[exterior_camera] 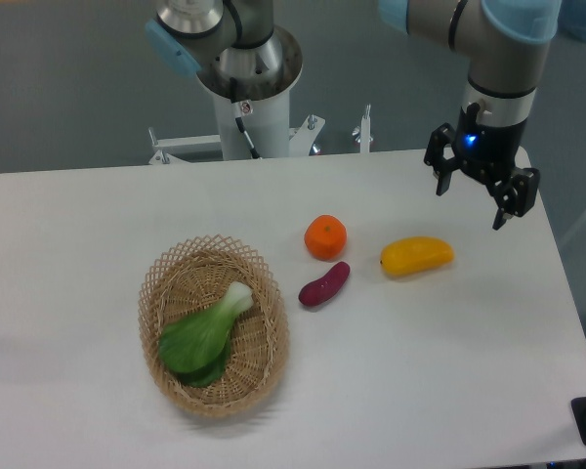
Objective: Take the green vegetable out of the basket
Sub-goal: 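Move the open gripper over the wicker basket toward the bok choy stem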
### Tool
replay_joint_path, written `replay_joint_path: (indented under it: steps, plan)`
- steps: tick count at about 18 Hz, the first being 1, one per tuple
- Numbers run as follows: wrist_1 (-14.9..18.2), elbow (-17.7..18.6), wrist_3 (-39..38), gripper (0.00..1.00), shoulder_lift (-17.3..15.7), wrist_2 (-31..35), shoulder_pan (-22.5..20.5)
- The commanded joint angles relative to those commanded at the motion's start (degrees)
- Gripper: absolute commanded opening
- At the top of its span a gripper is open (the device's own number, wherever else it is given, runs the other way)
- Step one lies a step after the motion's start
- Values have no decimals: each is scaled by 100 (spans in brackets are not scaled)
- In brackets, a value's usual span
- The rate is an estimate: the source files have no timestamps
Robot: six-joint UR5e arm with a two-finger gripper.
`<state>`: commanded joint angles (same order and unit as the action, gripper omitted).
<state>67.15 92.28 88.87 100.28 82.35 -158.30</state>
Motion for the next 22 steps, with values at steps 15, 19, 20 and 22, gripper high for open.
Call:
replay_joint_path:
  steps: [15,19,20,22]
  plan:
    - [-343,642,-2549,100,141,44,1511]
    - [-606,862,-2769,100,210,61,2082]
    - [-685,888,-2822,100,237,70,2223]
    - [-747,950,-2989,100,360,70,2469]
